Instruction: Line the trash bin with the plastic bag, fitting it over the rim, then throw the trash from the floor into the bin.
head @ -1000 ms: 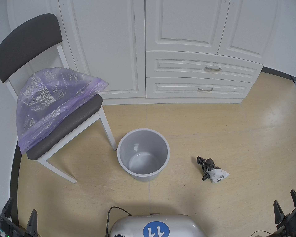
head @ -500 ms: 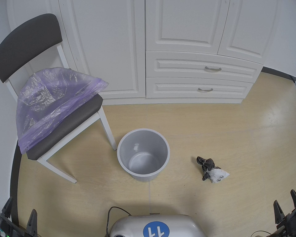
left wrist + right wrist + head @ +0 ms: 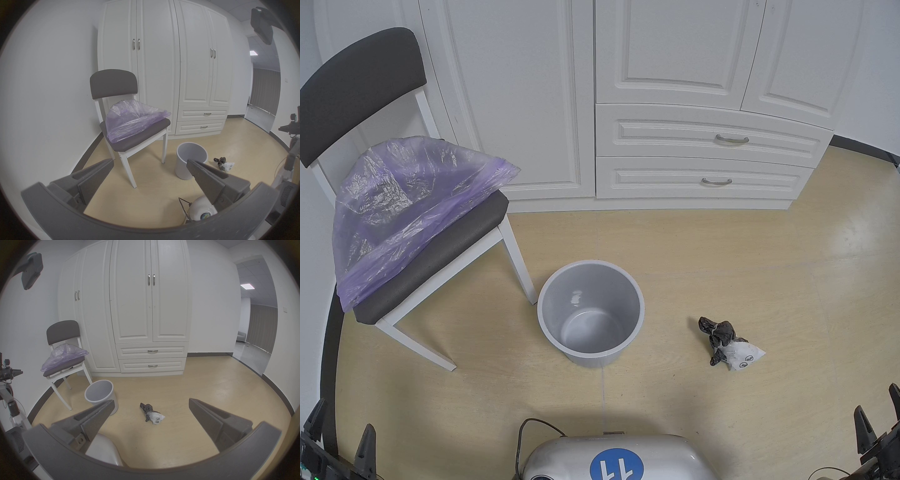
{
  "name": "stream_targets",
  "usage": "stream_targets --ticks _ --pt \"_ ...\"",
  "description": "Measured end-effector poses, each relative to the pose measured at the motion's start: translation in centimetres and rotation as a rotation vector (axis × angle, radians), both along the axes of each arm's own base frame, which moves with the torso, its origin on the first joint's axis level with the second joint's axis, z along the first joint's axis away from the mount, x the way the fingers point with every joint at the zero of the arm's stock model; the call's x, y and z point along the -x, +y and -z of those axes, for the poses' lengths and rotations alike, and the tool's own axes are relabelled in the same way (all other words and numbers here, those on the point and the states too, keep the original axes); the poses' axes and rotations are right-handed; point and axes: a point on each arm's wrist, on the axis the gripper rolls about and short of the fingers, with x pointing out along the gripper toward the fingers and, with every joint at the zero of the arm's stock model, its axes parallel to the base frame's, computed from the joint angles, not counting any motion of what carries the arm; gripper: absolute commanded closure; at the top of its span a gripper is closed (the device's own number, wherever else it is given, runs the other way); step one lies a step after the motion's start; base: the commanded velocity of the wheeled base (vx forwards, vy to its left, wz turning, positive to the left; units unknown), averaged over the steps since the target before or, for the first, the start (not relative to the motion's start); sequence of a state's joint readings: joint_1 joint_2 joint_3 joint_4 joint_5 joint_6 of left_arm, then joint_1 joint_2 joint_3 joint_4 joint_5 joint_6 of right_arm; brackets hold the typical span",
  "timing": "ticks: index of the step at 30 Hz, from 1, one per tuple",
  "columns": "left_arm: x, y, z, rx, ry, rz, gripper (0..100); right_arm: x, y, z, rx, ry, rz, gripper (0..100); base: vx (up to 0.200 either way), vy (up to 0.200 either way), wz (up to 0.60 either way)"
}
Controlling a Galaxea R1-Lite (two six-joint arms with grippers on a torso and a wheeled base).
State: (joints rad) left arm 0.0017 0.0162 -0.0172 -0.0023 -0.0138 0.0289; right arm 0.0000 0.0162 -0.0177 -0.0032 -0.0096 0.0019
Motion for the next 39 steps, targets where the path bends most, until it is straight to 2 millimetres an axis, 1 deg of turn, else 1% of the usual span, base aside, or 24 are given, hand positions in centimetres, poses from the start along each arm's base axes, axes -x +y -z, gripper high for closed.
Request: stream_targets --ticks 39 --pt "0.0 -0.01 -0.02 0.0 -0.001 0.002 0 0.0 0.0 0.0 0.0 0.0 0.001 0 0.0 0.0 0.0"
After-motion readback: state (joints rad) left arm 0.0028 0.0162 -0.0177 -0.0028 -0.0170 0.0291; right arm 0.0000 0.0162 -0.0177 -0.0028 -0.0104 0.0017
